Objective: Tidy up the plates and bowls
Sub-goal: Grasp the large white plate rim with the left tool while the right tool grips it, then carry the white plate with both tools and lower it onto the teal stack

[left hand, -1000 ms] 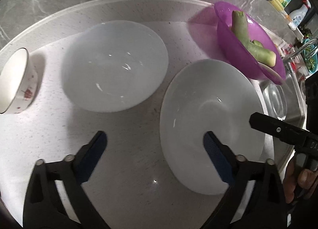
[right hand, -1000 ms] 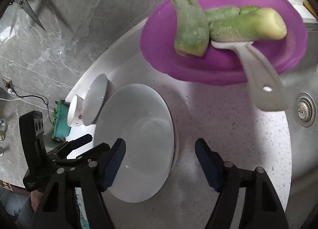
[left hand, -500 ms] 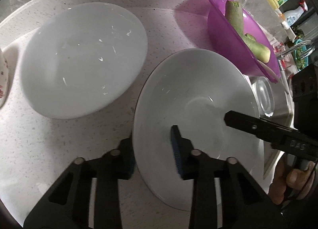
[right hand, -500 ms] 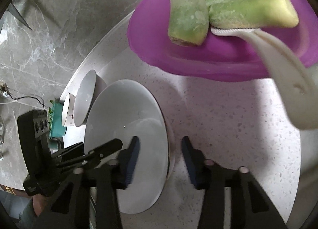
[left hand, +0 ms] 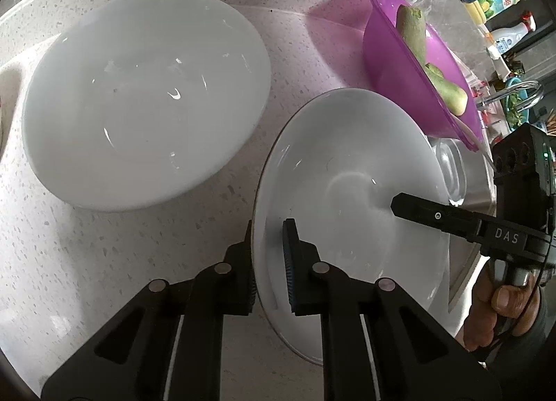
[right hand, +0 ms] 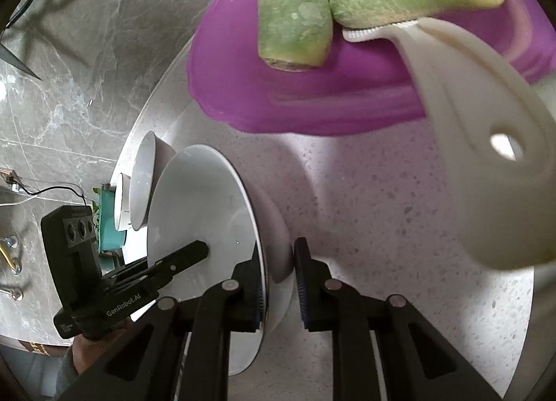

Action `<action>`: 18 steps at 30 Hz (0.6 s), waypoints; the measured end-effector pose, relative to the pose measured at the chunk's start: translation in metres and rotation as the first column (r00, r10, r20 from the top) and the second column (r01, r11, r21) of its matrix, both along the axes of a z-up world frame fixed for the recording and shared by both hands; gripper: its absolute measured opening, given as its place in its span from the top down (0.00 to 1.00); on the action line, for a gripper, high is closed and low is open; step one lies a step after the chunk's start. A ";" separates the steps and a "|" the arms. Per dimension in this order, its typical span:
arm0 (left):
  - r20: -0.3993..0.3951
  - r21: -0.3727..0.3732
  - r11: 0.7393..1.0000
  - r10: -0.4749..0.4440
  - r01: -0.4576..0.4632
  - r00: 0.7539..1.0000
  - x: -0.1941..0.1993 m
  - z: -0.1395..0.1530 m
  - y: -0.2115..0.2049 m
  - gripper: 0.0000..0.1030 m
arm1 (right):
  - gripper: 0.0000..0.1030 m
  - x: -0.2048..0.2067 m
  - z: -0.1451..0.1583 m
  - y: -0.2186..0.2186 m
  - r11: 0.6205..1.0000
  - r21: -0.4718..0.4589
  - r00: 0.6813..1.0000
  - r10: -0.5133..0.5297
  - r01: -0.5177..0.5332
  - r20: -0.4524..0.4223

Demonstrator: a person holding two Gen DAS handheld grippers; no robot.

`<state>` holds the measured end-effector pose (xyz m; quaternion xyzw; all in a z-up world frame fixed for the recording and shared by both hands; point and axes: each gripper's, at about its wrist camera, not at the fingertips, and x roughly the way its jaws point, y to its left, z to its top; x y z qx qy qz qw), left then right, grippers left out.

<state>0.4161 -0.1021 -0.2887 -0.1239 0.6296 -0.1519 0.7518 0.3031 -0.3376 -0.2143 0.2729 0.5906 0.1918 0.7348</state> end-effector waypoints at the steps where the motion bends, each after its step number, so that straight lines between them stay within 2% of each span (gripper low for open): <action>1: -0.002 -0.002 1.000 0.000 0.000 1.000 -0.001 0.000 0.000 0.90 | 0.82 0.000 0.000 0.000 1.000 0.002 1.000 0.000 0.000 -0.002; 10: -0.001 -0.013 1.000 0.007 -0.007 1.000 -0.009 0.009 0.002 0.91 | 0.82 -0.005 -0.001 0.000 1.000 0.028 0.999 0.005 -0.004 -0.034; 18: 0.008 -0.039 0.999 0.010 -0.009 1.000 -0.020 0.022 0.006 0.91 | 0.82 -0.013 0.006 0.000 0.999 0.043 1.000 0.010 -0.009 -0.026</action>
